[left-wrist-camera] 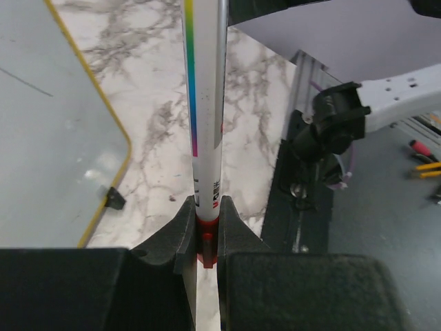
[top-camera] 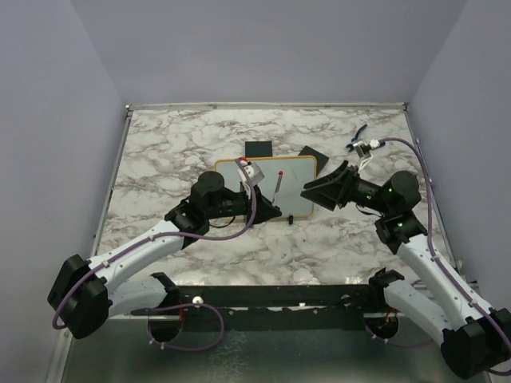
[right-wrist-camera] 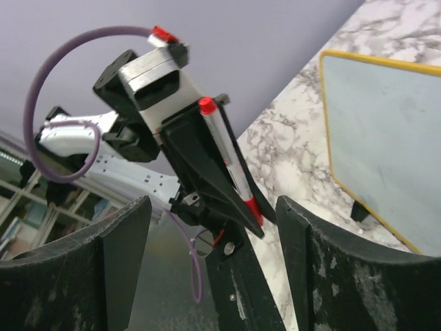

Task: Write a sentence on the whiteboard
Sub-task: Open the whiteboard marker at the center of the board.

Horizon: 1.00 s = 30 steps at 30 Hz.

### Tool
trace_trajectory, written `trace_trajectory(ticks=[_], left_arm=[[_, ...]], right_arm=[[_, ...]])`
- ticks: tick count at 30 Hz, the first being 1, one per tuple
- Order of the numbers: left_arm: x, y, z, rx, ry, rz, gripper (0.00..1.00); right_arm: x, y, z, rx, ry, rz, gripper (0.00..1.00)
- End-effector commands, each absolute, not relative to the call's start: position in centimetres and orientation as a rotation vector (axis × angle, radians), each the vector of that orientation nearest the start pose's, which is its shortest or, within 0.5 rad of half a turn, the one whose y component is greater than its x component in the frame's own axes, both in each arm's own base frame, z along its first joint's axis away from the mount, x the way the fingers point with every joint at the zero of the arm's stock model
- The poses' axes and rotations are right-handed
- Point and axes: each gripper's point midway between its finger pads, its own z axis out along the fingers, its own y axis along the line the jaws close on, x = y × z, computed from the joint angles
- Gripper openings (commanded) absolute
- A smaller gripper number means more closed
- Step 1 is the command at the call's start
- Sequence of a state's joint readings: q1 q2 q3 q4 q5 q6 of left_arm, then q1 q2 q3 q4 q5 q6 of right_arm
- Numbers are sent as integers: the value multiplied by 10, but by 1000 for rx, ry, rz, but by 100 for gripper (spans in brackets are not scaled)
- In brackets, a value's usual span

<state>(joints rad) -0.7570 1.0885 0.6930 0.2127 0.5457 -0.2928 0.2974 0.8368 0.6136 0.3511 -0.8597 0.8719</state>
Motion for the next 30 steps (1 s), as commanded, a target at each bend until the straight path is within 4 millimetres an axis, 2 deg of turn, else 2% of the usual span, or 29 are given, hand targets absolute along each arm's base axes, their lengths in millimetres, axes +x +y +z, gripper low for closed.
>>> trace_trajectory(ticks=[1, 3, 7, 14, 18, 24, 30], left_arm=[[153, -329, 248, 987, 1625, -1469, 0], [149, -330, 246, 1008, 1629, -1494, 0], [146, -330, 245, 1024, 1627, -1510, 0], [145, -331, 243, 1029, 1636, -1525, 0], [145, -332, 241, 1028, 1645, -1529, 0], [146, -333, 245, 1017, 1637, -1536, 0], [145, -332, 248, 1012, 1625, -1544, 0]], right_arm=[[196, 246, 322, -394, 1565, 1541, 74], [193, 257, 321, -415, 1559, 1557, 69], [197, 265, 318, -422, 1570, 1586, 60], [196, 278, 306, -459, 1610, 1616, 53], [188, 284, 308, -489, 1584, 1650, 47], [182, 290, 306, -521, 1580, 1671, 27], [181, 293, 298, -520, 1596, 1675, 25]])
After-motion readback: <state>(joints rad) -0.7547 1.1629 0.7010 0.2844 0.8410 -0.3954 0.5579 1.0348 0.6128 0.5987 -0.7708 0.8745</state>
